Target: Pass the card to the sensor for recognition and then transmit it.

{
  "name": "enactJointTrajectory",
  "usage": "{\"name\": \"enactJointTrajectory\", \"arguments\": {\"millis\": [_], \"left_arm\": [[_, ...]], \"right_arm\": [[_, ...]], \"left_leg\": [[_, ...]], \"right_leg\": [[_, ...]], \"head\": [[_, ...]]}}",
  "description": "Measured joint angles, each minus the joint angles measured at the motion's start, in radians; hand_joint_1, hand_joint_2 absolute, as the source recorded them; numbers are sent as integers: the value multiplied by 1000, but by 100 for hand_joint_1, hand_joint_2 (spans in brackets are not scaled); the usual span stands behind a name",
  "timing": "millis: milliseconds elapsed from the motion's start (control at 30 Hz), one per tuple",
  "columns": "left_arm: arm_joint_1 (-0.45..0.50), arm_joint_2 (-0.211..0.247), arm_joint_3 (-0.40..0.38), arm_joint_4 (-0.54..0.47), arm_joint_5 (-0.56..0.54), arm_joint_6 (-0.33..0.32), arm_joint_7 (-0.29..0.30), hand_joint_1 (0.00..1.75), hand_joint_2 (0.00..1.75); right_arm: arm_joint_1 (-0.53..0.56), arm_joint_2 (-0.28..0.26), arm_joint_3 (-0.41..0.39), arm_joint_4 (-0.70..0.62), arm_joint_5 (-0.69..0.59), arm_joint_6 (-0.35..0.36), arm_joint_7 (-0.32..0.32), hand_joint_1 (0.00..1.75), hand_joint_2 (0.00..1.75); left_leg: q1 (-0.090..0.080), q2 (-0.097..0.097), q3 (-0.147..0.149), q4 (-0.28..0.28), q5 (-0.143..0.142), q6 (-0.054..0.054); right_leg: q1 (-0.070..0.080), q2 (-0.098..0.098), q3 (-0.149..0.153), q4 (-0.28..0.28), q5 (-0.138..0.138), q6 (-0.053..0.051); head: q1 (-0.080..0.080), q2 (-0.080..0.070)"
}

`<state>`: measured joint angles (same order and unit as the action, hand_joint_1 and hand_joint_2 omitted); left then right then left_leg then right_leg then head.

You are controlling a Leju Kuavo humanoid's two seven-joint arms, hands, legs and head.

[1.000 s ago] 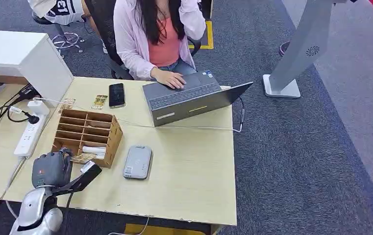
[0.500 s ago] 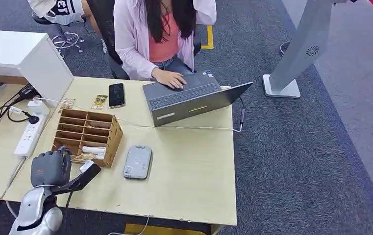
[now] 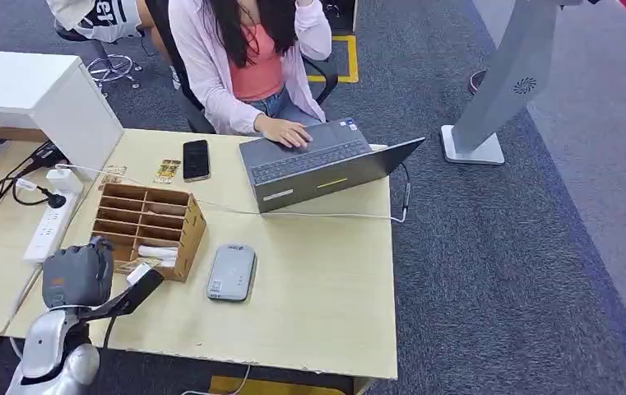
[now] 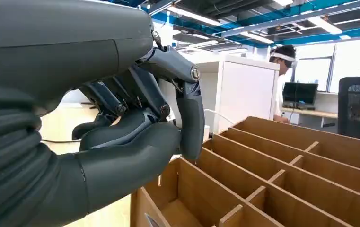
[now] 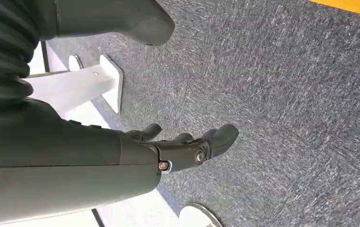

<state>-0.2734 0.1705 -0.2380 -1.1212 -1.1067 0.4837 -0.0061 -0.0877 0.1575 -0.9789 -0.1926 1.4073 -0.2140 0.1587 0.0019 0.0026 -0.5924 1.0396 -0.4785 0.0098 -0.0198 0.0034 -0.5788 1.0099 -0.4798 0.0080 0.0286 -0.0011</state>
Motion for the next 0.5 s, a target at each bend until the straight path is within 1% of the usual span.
{"name": "enactJointTrajectory", "arguments": {"millis": [500], "left_arm": [[0,1,1,-8,0,0,0,175,175]], "right_arm": [[0,0,0,0,0,0,3,0,175]], "left_leg": [[0,0,0,0,0,0]], "right_leg": [[0,0,0,0,0,0]], "head": [[0,0]]}}
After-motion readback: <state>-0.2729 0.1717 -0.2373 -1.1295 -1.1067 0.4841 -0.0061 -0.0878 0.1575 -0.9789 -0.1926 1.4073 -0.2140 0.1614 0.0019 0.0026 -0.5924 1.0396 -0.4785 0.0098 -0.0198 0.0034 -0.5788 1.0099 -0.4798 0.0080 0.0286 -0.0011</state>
